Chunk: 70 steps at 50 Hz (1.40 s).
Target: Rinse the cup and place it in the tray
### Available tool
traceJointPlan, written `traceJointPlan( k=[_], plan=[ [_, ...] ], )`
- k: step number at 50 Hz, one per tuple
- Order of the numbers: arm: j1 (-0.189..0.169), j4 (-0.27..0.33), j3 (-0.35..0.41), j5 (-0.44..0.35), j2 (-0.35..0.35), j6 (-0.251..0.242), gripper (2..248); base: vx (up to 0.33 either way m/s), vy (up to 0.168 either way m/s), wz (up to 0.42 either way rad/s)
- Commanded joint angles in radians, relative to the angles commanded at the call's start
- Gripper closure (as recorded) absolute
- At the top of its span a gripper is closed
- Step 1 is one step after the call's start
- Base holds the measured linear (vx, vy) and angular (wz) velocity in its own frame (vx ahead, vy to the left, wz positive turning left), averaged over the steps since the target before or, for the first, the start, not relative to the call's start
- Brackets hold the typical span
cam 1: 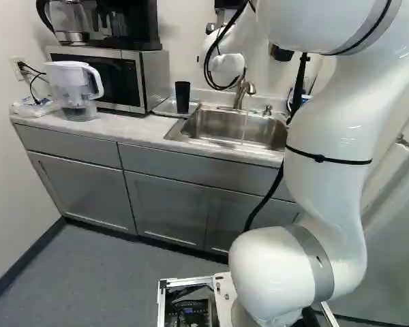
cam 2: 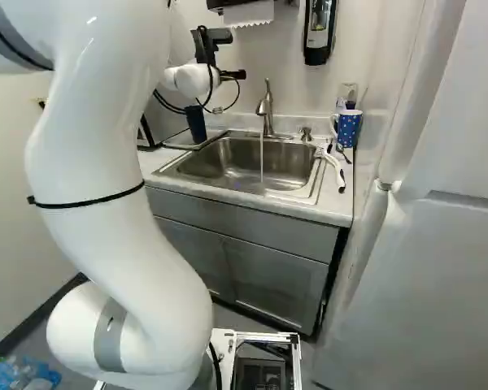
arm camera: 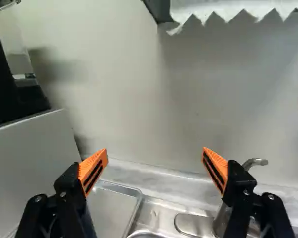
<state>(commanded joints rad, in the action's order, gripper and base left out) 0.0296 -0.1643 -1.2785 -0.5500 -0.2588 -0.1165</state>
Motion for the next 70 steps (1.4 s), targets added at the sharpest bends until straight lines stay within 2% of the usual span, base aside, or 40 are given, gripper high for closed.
traceJointPlan(
  k=[25, 45, 54, 70],
  plan=[
    [-0.06, 0.0, -0.124, 0.04, -0.064, 0.0, 3, 0.0, 0.0, 0.0],
    [-0.098, 0.0, -0.229, 0.102, -0.141, 0.0, 3, 0.0, 0.0, 0.0],
    [-0.108, 0.0, -0.262, 0.134, -0.169, 0.0, 3, 0.0, 0.0, 0.0],
    [-0.108, 0.0, -0.263, 0.21, -0.17, 0.0, 3, 0.0, 0.0, 0.0]
  ],
)
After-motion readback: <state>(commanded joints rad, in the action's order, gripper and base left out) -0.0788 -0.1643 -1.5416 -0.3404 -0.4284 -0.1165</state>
